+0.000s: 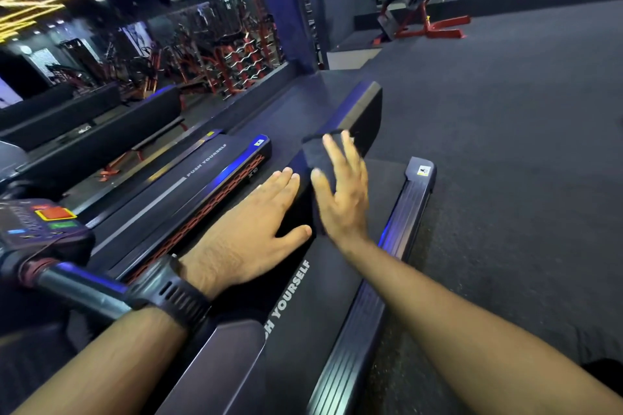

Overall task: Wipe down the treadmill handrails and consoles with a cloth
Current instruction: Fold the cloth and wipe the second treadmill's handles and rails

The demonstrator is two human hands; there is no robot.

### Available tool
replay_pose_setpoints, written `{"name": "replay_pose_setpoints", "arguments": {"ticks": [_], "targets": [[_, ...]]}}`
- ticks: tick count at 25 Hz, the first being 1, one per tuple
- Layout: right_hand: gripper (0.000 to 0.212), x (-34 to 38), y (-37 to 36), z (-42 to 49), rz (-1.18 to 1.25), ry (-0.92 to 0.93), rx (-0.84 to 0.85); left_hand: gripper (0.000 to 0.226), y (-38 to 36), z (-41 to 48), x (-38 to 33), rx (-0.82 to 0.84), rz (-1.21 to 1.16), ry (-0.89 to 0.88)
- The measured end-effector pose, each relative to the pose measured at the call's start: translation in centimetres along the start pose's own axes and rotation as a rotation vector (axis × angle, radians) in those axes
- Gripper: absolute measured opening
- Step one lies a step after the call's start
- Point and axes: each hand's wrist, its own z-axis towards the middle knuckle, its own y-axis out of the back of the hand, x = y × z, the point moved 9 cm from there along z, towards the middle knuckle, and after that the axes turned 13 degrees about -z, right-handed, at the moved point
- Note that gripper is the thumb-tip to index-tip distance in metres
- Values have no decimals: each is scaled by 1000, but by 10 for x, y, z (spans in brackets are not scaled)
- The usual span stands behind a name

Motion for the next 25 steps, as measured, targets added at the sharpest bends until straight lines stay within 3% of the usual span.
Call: {"name": "replay_pose_setpoints", "arguments": {"ticks": [2, 3, 4, 6, 7, 8, 11, 12, 15, 16, 17, 19, 20, 23, 24, 25], "targets": [[54, -33, -7, 9, 131, -442, 33, 79, -1, 3, 0, 9, -6, 18], [56, -34, -8, -2, 132, -531, 38, 80, -1, 5, -1, 11, -8, 15], [56, -16, -2, -10, 82, -414, 12, 80, -1, 7, -1, 8, -5, 11], [55, 16, 0, -18, -10, 37, 27, 81, -1, 14, -1, -3, 3, 4], [53, 18, 1, -3, -39, 179, 13, 81, -1, 17, -1, -3, 9, 4], [52, 1, 0, 18, -46, 121, 4, 80, -2, 19, -1, 2, 14, 12], [56, -54, -11, 28, 128, -552, 43, 79, -3, 23, -2, 14, 7, 27], [58, -45, -7, 18, 96, -530, 30, 80, -4, 25, -2, 21, 5, 25], [55, 1, -4, 13, -24, 99, 48, 81, -4, 34, -4, 19, 23, 11], [54, -6, -3, 31, -49, 136, 26, 82, -4, 39, -4, 17, 28, 7], [55, -25, -4, 48, -26, 2, 20, 81, -5, 42, -4, 19, 26, 12], [60, -54, -10, 52, 103, -436, 59, 80, -7, 47, -3, 26, 14, 30], [61, -49, -8, 43, 87, -473, 64, 80, -7, 49, -4, 28, 13, 31], [54, -1, -3, 31, -65, 168, 71, 80, -7, 57, -7, 21, 15, 13], [52, -2, 1, 45, -84, 272, 35, 80, -7, 59, -7, 21, 15, 14], [52, -23, -1, 64, -65, 171, 20, 80, -8, 62, -7, 25, 15, 21]]}}
